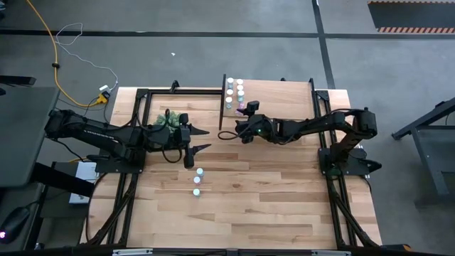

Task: Pick and place medicine bottles onto shelf by color
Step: Put the transparent pink medicine bottle on the shelf

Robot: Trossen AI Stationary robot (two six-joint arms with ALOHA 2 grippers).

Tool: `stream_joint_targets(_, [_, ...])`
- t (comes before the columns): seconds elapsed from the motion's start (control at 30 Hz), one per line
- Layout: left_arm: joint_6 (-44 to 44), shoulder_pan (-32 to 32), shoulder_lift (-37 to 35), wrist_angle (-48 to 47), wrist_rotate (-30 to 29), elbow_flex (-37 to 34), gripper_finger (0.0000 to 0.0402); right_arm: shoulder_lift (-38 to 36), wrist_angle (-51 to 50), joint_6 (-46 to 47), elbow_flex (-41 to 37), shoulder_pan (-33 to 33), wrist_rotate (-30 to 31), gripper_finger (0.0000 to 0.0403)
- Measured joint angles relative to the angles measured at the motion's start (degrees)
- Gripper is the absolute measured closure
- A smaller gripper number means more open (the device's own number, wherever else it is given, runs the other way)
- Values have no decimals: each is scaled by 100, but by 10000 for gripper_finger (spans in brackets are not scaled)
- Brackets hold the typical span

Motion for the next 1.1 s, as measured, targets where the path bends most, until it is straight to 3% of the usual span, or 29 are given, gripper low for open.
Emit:
stream_joint_targets(0.67, [44, 0, -1, -7, 0, 1, 202, 9, -50, -284, 17, 380, 636, 162])
stream_joint_targets(1.1, [44, 1, -2, -12, 0, -1, 202, 10, -38, -557, 17, 365, 711, 214])
